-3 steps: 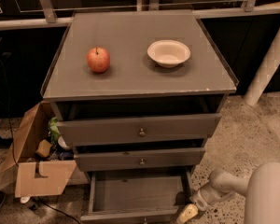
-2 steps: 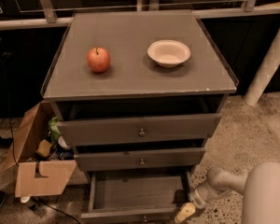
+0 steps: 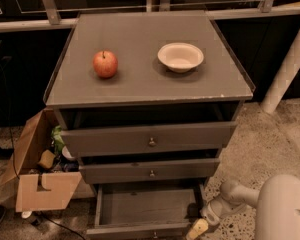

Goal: Open bottom drawer

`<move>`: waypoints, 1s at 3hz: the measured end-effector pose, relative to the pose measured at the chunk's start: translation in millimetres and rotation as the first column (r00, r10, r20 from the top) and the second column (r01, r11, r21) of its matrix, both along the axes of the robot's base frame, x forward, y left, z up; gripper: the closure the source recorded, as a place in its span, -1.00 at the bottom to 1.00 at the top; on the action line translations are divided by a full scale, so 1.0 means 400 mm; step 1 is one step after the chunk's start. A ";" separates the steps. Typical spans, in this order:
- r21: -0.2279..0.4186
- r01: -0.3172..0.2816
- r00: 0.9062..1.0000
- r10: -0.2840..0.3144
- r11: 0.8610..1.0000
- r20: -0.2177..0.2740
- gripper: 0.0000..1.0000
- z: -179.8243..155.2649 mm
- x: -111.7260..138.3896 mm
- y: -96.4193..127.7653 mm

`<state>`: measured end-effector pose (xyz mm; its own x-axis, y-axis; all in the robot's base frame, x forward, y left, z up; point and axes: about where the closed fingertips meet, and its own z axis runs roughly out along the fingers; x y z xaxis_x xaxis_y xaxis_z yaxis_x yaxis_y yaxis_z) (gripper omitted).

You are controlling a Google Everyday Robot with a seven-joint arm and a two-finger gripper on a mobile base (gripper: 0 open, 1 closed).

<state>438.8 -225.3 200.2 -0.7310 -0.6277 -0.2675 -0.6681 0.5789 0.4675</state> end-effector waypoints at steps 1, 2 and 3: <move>0.027 -0.011 0.998 0.013 1.000 -0.053 -1.00 -0.041 -0.015 0.001; 0.032 -0.006 0.998 0.008 0.999 -0.066 -1.00 -0.048 -0.018 0.001; 0.035 0.036 0.994 -0.032 0.999 -0.103 -1.00 -0.055 -0.065 -0.016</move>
Offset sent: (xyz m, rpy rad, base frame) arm -0.0577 -0.0343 -0.0463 0.0810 0.2288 -0.0743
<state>412.9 -231.5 178.1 -0.7766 -0.5931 -0.2124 -0.5957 0.5817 0.5539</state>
